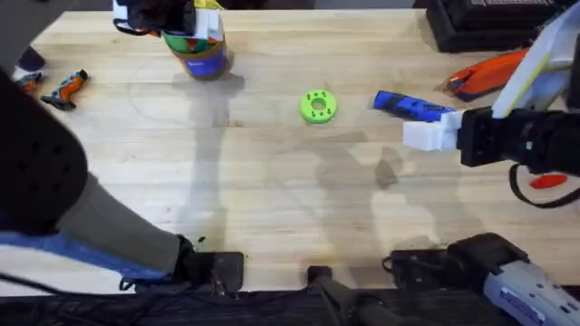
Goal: Pick up the gripper from the table and insert it into the empty holder that is missing its gripper. Then pick up a screw, insert it into the mounting hole, and use the screwdriver to tighten it. Finally, clean up the table by picking up the vegetable and placing it into the bucket.
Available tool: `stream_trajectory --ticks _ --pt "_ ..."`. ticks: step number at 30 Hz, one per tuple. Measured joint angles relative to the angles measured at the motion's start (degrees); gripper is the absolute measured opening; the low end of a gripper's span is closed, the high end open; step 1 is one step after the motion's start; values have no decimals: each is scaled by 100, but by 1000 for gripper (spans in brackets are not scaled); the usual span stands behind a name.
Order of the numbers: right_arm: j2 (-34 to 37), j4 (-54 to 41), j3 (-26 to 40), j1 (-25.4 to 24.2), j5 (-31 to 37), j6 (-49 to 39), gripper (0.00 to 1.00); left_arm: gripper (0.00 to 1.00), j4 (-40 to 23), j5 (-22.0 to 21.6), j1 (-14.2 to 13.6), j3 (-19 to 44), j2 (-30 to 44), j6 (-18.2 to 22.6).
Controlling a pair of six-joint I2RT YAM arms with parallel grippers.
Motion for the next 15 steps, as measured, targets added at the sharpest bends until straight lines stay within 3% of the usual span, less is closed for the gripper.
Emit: stream_trajectory --ticks 6,15 --pt "0 -2 0 0 0 0 971 985 -721 205 0 -16 -1084 -1" --pt "0 -2 0 0 0 0 970 986 -2322 460 -79 -59 -3023 -1"
